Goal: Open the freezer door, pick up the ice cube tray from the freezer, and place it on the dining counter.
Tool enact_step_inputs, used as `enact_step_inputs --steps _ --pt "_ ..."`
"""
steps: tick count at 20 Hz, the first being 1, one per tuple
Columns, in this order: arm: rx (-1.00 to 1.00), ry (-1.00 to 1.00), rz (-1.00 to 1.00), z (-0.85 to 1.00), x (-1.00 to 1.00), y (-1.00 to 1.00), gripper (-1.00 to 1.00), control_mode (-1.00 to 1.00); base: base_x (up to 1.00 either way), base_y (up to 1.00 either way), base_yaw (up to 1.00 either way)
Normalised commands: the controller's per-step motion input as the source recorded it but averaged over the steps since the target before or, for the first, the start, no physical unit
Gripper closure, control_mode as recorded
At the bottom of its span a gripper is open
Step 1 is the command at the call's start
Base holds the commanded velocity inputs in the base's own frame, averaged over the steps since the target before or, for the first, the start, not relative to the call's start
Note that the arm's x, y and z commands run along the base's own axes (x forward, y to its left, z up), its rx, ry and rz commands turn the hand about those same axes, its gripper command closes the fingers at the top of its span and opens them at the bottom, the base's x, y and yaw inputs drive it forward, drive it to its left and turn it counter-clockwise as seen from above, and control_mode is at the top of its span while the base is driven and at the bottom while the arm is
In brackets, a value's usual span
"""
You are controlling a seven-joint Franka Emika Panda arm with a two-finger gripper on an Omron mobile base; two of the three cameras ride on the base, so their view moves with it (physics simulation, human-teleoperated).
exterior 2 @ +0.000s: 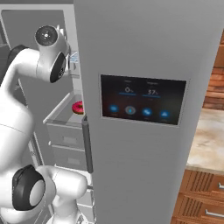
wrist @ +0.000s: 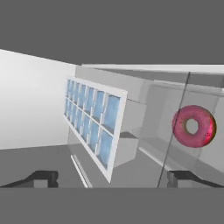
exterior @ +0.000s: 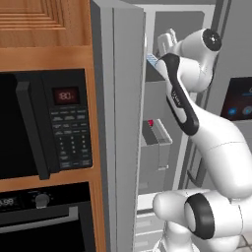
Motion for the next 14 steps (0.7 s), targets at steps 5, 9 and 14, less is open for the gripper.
enact_step_inputs --steps 5,9,14 --pt "0.00 0.04 0.00 -0.13 0.38 0.18 -1.00 -1.00 0.00 0.00 0.00" --pt "0.00 0.01 -0.12 0.00 0.22 0.00 -1.00 -1.00 0.00 0.00 0.00" --pt "0.00 0.00 -0.25 0.00 0.07 0.00 -1.00 -1.00 0.00 0.00 0.00"
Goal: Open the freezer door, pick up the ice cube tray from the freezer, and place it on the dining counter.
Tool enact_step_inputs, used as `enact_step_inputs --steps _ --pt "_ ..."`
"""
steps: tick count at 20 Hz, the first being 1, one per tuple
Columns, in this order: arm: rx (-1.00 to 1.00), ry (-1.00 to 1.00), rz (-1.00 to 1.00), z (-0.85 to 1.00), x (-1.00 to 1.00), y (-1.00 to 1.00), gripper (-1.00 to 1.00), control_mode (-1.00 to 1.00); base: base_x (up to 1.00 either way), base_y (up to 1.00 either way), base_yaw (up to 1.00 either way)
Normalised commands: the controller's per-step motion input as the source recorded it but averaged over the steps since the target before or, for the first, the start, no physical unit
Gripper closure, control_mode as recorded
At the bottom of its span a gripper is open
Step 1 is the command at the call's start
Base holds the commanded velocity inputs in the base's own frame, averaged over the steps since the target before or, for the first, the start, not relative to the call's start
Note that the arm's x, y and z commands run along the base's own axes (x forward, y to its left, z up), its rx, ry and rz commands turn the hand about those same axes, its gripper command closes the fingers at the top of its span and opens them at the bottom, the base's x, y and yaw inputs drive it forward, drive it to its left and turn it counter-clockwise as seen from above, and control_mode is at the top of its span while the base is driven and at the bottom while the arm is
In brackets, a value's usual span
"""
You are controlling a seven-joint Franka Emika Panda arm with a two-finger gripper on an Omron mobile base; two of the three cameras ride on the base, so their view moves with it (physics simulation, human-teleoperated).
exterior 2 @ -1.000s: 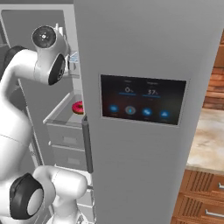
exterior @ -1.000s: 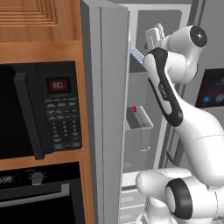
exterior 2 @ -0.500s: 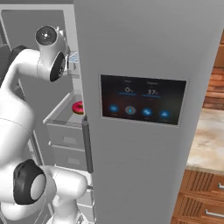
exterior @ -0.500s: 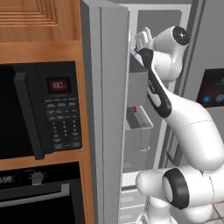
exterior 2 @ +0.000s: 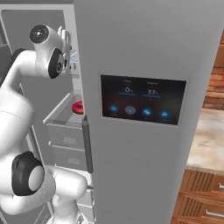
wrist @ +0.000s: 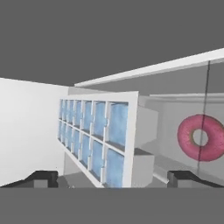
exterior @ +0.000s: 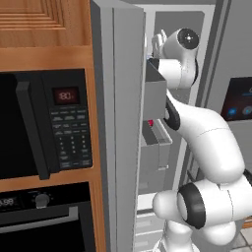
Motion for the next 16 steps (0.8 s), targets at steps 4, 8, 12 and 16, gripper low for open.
enact_step_inputs --steps 4,8,12,16 --pt "0.02 0.00 -0.08 -0.05 0.07 0.00 -1.00 -1.00 0.00 0.00 0.00" --pt "0.03 0.00 0.00 -0.09 0.25 0.00 -1.00 -1.00 0.00 0.00 0.00" --pt "0.03 0.00 0.00 -0.17 0.42 0.00 -1.00 -1.00 0.00 0.00 0.00" --pt "0.04 0.00 0.00 -0.22 0.37 -0.05 -1.00 -1.00 0.00 0.00 0.00"
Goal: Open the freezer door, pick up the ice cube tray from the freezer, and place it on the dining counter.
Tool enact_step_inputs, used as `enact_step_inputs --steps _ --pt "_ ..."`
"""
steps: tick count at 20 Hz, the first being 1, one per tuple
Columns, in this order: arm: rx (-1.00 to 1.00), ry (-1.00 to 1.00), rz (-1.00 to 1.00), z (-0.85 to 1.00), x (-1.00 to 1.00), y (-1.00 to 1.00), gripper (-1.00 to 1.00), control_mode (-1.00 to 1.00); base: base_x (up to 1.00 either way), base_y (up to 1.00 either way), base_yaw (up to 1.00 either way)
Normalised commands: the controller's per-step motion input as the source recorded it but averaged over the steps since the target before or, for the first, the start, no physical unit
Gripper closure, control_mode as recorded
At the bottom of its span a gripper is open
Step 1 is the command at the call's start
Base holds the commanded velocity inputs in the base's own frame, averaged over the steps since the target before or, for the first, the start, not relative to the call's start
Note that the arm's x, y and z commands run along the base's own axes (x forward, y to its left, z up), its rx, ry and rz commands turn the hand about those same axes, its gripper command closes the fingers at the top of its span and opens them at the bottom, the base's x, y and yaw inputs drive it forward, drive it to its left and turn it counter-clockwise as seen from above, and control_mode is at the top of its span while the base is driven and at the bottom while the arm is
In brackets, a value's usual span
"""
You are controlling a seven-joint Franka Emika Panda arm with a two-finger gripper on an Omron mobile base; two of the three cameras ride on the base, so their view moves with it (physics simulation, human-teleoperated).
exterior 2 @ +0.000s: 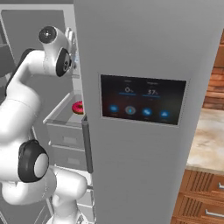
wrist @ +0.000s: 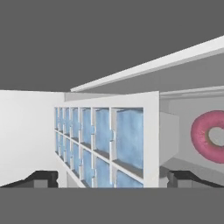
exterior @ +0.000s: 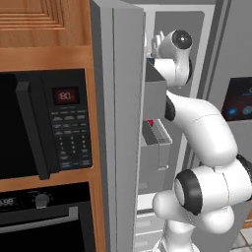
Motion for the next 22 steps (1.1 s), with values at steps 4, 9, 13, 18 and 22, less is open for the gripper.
enact_step_inputs --steps 4,9,13,18,22 --pt "0.03 0.00 0.00 -0.19 0.47 -0.08 -1.00 -1.00 0.00 0.00 0.00" --pt "0.01 0.00 0.00 -0.22 0.34 -0.02 -1.00 -1.00 0.00 0.00 0.00" --pt "0.00 0.00 0.00 -0.19 0.06 0.00 1.00 -1.00 0.00 0.00 0.00" --pt "0.00 0.00 0.00 0.00 0.00 0.00 1.00 -1.00 0.00 0.00 0.00" --pt "0.00 0.00 0.00 0.00 0.00 0.00 1.00 -1.00 0.00 0.00 0.00"
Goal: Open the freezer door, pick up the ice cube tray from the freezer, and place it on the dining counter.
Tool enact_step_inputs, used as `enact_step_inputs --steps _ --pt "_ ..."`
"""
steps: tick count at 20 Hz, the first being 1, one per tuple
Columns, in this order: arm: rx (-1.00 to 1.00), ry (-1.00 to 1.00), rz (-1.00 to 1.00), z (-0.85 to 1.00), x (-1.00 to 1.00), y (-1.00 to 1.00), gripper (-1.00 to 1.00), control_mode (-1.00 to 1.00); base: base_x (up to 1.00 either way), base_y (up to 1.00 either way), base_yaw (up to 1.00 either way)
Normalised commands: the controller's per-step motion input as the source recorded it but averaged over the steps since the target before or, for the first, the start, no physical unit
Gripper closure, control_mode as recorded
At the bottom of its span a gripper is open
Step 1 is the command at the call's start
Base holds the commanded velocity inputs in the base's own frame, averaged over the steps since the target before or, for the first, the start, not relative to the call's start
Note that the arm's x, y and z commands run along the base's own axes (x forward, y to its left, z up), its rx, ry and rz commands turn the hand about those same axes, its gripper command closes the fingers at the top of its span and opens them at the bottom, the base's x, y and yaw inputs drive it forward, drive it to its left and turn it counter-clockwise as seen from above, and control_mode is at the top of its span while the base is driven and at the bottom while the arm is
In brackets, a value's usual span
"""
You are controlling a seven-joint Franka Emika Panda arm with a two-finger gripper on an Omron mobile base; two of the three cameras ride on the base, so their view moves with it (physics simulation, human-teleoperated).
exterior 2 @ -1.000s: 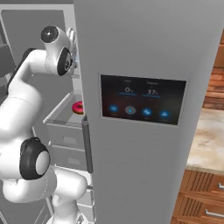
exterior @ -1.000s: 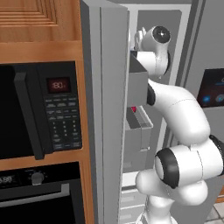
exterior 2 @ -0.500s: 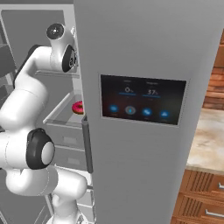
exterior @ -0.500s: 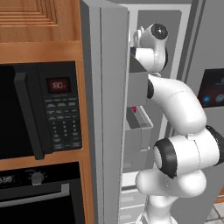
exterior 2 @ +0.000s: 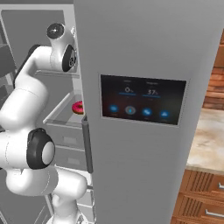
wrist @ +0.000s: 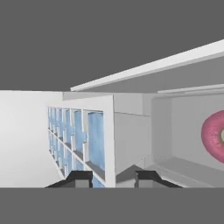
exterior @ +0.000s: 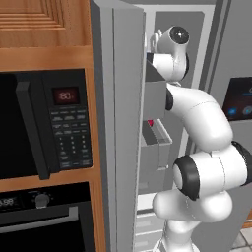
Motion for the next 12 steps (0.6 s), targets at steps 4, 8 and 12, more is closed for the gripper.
enact_step_inputs --steps 4,8,12 --pt "0.00 -0.20 0.00 0.00 -0.08 0.01 1.00 -1.00 0.00 0.00 0.00" --pt "0.00 -0.34 0.00 0.00 -0.13 0.00 1.00 -1.00 0.00 0.00 0.00" --pt "0.00 -0.31 0.00 0.00 -0.11 0.01 1.00 -1.00 0.00 0.00 0.00"
